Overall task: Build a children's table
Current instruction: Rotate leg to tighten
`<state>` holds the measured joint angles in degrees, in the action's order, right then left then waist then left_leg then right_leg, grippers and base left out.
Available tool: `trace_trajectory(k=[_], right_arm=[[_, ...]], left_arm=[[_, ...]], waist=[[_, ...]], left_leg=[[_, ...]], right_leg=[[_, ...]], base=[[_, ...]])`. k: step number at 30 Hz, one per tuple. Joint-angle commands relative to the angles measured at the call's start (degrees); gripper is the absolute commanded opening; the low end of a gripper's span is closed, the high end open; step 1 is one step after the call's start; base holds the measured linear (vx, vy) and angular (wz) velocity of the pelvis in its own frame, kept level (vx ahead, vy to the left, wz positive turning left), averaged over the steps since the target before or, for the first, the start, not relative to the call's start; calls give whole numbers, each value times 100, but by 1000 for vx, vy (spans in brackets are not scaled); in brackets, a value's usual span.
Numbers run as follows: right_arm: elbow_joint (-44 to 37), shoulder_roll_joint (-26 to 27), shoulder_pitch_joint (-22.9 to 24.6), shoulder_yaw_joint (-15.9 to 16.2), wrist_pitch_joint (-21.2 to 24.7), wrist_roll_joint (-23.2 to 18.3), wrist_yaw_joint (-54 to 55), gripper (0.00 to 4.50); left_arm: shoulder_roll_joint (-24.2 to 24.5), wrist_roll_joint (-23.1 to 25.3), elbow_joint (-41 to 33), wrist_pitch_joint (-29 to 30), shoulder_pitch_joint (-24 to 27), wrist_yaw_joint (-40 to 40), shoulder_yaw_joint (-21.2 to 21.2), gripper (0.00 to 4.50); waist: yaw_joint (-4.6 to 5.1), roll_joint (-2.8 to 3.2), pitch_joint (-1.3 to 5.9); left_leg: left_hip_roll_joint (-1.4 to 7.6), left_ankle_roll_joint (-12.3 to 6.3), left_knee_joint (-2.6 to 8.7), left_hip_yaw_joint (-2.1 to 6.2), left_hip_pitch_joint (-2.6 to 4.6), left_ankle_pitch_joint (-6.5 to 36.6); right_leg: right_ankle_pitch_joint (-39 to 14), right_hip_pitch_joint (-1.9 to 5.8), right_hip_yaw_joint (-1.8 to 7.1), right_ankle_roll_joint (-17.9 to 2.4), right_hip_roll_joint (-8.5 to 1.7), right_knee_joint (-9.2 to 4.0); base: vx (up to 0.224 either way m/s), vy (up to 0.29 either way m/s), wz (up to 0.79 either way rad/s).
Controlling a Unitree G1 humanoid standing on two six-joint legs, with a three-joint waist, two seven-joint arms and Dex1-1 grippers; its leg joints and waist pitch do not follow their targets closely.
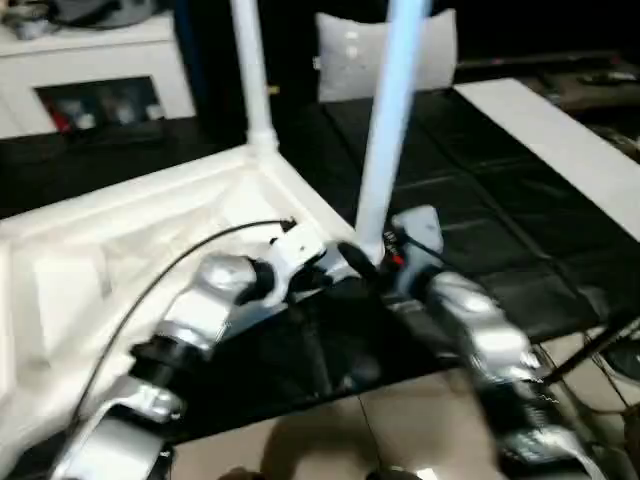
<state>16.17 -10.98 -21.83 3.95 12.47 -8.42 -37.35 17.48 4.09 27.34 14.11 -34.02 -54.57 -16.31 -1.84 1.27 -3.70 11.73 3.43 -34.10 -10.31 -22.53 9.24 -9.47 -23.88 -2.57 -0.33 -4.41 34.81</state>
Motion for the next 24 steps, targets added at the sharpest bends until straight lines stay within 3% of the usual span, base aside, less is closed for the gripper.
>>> trace_trajectory(k=[1,6,11,18,24], right_arm=[[-266,-204,70,143,94,-174,-623,443],[-338,-756,90,281,184,-347,-1619,443],[-401,-1175,42,469,266,-601,-2501,443],[-318,-1412,-75,665,390,-824,-3397,374],[-387,-1524,-127,919,508,-896,-3845,322]], left_arm=[[88,-142,-101,-543,-87,-674,-193,0],[570,-118,-11,-1079,-81,-1745,-544,0],[814,-275,-10,-1345,-106,-2464,-670,0],[945,-367,20,-1615,-199,-3080,-797,0],[968,-373,108,-1782,-290,-3262,-839,0]], waist=[[18,-15,445],[-43,-16,432],[-101,-22,431],[-136,-60,441],[-166,-48,439]], left_leg=[[87,-193,388,9,147,1534],[111,-135,401,11,170,1630],[119,-128,401,5,168,1666],[121,-158,383,0,150,1514],[131,-145,385,-4,164,1535]], right_leg=[[-1446,292,190,-1056,-244,-466],[-1612,258,192,-1116,-265,-459],[-1621,274,191,-1146,-276,-449],[-1646,285,182,-1188,-287,-421],[-1665,269,180,-1219,-277,-418]], base=[[0,0,0],[0,0,0],[0,0,0],[0,0,0],[0,0,0]])
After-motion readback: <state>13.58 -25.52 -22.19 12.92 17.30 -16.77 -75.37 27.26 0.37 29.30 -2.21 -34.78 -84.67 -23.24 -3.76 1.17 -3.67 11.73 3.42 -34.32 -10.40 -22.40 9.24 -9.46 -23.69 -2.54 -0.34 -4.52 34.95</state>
